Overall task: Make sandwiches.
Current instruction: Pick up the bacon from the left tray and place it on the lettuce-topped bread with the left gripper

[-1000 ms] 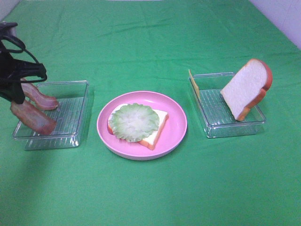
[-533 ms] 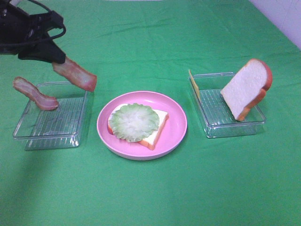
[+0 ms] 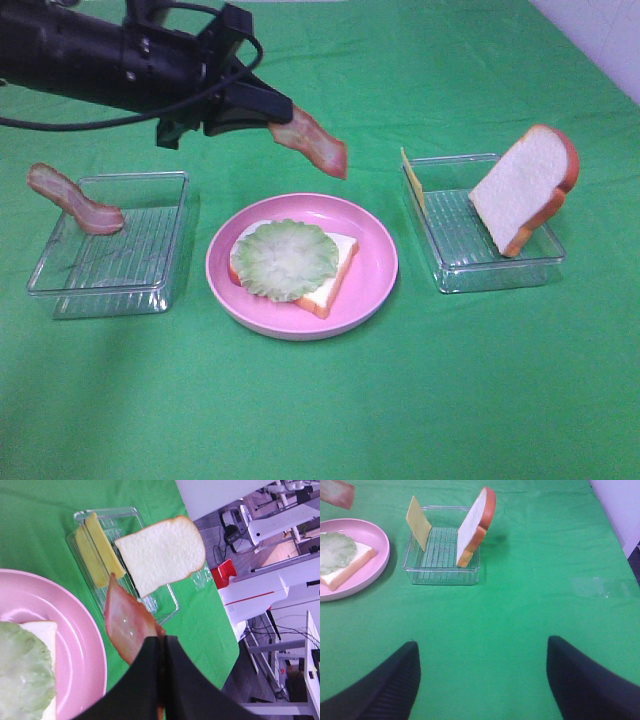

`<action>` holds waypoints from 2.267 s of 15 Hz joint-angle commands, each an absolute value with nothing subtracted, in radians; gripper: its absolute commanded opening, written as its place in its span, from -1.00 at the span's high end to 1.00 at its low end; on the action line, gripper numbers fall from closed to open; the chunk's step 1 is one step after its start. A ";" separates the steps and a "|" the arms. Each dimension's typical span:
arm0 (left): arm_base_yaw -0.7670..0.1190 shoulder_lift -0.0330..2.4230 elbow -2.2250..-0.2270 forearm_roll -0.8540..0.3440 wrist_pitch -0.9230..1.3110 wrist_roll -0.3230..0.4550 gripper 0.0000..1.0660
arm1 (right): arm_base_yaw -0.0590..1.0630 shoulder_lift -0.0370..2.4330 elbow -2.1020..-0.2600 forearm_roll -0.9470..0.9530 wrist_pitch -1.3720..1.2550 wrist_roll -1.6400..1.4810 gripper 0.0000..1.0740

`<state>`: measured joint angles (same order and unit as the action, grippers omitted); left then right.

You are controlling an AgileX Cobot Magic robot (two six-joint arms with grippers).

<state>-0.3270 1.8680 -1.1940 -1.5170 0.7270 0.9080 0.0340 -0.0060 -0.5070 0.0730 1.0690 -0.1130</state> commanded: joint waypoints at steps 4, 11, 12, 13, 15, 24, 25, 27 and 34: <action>-0.373 2.007 -1.197 -1.510 0.718 0.967 1.00 | 0.028 -0.017 -0.506 0.073 1.060 -0.123 -0.27; -0.367 2.042 -1.197 -1.524 0.765 0.919 1.00 | 0.028 -0.017 -0.506 0.073 1.060 -0.123 -0.27; -0.370 2.045 -1.197 -1.564 0.788 0.926 1.00 | 0.028 -0.017 -0.506 0.073 1.060 -0.123 -0.27; -0.377 2.045 -1.197 -1.588 0.796 0.945 1.00 | 0.028 -0.017 -0.506 0.073 1.060 -0.123 -0.27; -0.396 2.045 -1.197 -1.604 0.795 0.968 1.00 | 0.028 -0.017 -0.506 0.074 1.060 -0.123 -0.27; -0.446 2.045 -1.197 -1.571 0.730 1.036 1.00 | 0.028 -0.017 -0.506 0.077 1.060 -0.123 -0.27; -0.443 2.045 -1.197 -1.513 0.700 1.017 1.00 | 0.028 -0.017 -0.506 0.077 1.060 -0.123 -0.27; -0.424 2.045 -1.197 -1.421 0.652 0.976 1.00 | 0.028 -0.017 -0.506 0.077 1.060 -0.123 -0.27; -0.340 2.045 -1.197 -1.358 0.636 0.958 1.00 | 0.028 -0.017 -0.506 0.077 1.060 -0.123 -0.27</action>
<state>-0.3400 2.0460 -1.1940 -1.3570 0.6410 0.9610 0.0340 -0.0060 -0.5070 0.0750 1.0690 -0.1130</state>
